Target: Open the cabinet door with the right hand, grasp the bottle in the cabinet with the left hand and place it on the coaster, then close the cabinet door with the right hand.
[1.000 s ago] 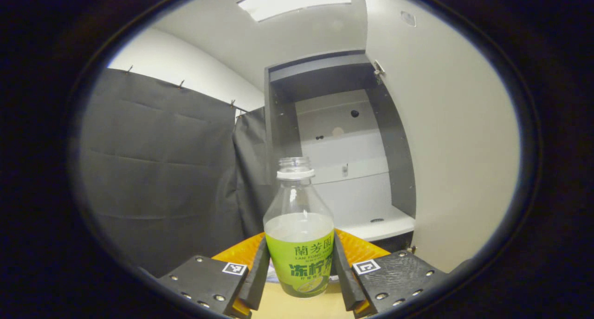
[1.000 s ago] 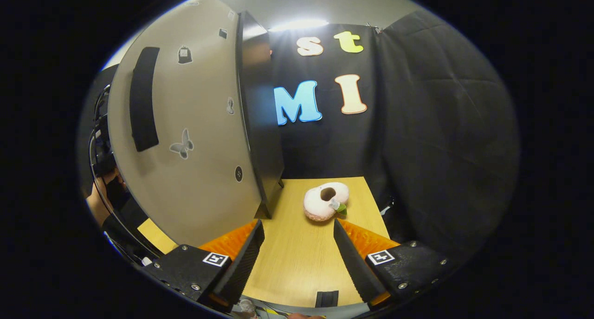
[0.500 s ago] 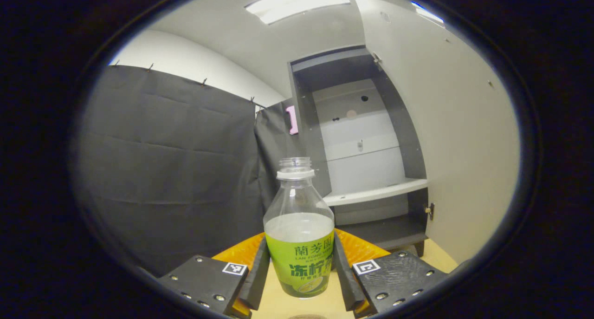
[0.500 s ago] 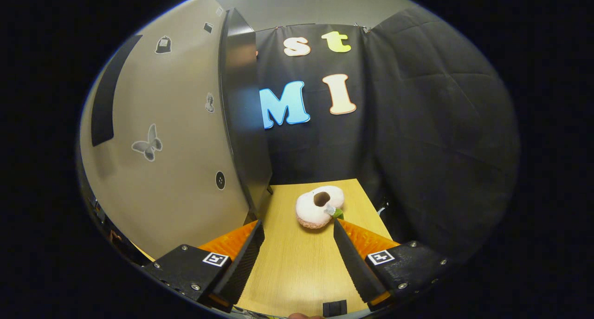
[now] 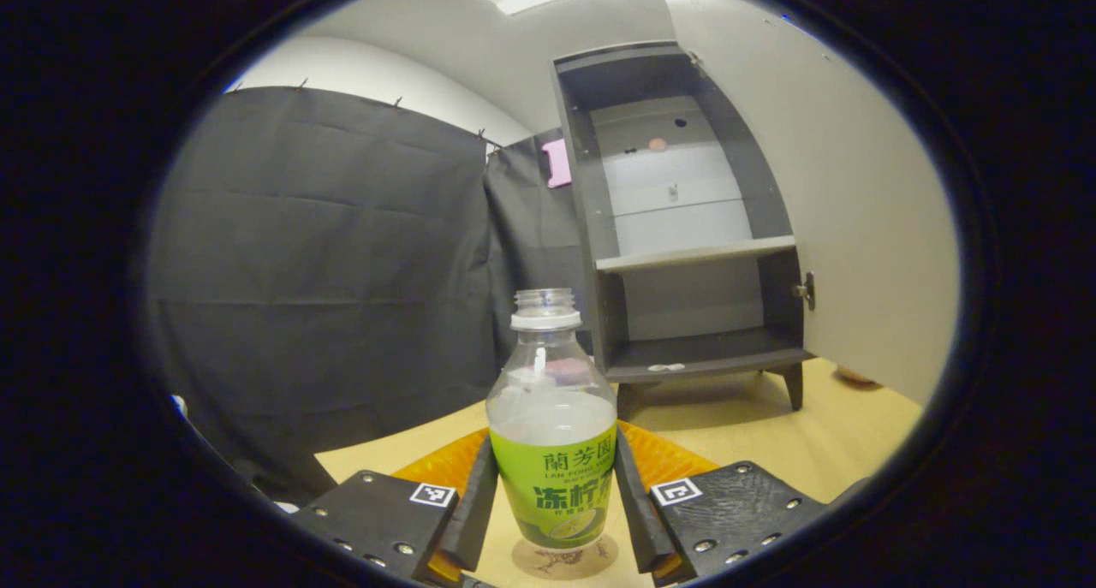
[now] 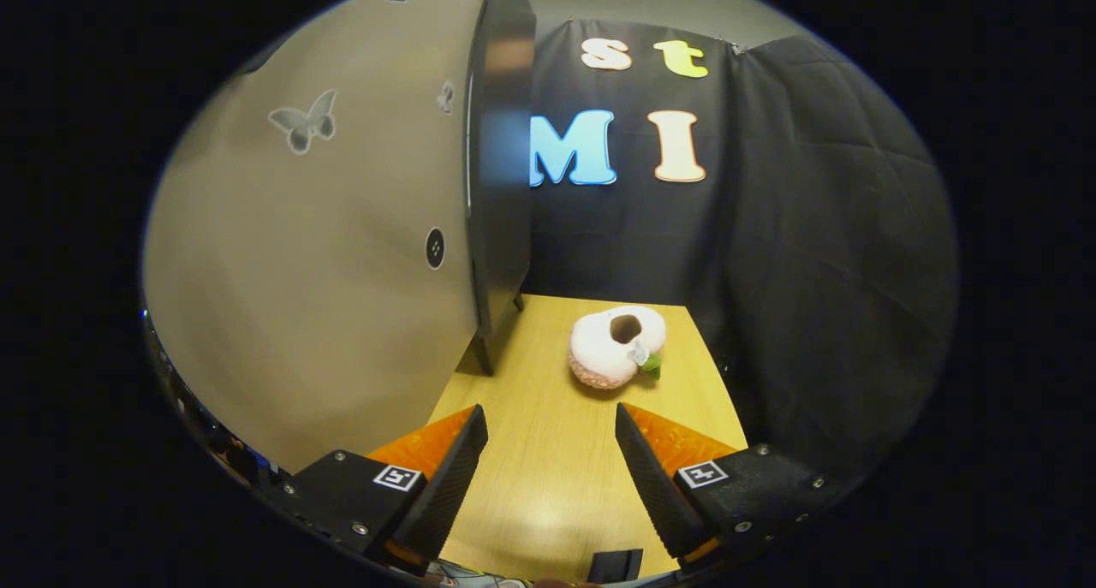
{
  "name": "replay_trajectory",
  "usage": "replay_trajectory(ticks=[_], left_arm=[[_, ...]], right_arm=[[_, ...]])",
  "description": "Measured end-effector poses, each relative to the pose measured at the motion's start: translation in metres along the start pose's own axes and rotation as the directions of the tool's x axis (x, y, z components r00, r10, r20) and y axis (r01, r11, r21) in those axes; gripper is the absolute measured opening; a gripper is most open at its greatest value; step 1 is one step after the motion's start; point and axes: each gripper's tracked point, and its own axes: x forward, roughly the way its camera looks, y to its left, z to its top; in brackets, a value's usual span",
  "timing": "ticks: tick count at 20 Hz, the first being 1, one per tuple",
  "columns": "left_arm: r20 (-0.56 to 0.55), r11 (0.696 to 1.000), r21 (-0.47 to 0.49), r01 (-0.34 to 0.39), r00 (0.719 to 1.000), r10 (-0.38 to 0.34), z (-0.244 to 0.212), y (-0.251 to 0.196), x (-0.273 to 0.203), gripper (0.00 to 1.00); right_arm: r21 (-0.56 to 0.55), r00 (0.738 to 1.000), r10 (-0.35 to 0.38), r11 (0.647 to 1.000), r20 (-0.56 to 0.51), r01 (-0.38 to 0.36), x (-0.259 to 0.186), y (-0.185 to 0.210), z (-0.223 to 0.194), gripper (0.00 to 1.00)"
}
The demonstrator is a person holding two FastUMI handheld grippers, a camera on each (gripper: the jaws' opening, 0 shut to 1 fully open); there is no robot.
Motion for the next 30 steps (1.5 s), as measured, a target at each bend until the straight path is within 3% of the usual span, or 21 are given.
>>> replay_trajectory(ticks=[1, 7, 15, 26, 27, 28, 30], left_arm=[[-0.009, 1.000, -0.006, 0.003, 1.000, -0.003, -0.009, 0.000, -0.002, 0.67], [-0.056, 0.999, -0.044, -0.009, 0.998, 0.007, -0.042, 0.006, -0.005, 0.68], [-0.001, 0.998, -0.059, 0.034, 0.999, -0.034, -0.036, 0.005, -0.003, 0.73], [0.120, 0.998, -0.026, 0.060, 0.991, -0.056, 0.040, 0.015, -0.012, 0.77], [0.121, 0.998, -0.027, 0.057, 0.991, -0.054, 0.044, 0.018, -0.012, 0.73], [0.123, 0.998, -0.029, 0.051, 0.991, -0.047, 0.050, 0.021, -0.010, 0.77], [0.135, 0.998, -0.043, 0.049, 0.990, -0.043, 0.065, 0.025, -0.009, 0.73]], right_arm=[[0.006, 1.000, 0.003, 1.000, 0.008, -0.003, 0.002, 0.004, 0.003, 0.93], [-0.010, 1.000, -0.005, 1.000, 0.015, 0.005, 0.015, 0.019, 0.008, 0.94], [-0.036, 0.999, 0.043, 0.998, 0.019, -0.042, 0.023, 0.048, 0.006, 0.93], [-0.021, 0.998, 0.060, 0.998, 0.001, -0.060, 0.014, 0.052, 0.010, 0.93], [-0.021, 0.998, 0.061, 0.998, 0.003, -0.061, 0.011, 0.052, 0.011, 0.92], [-0.019, 0.998, 0.060, 0.998, 0.006, -0.060, 0.008, 0.051, 0.011, 0.93], [-0.010, 0.998, 0.056, 0.998, 0.019, -0.055, 0.003, 0.050, 0.015, 0.93]])
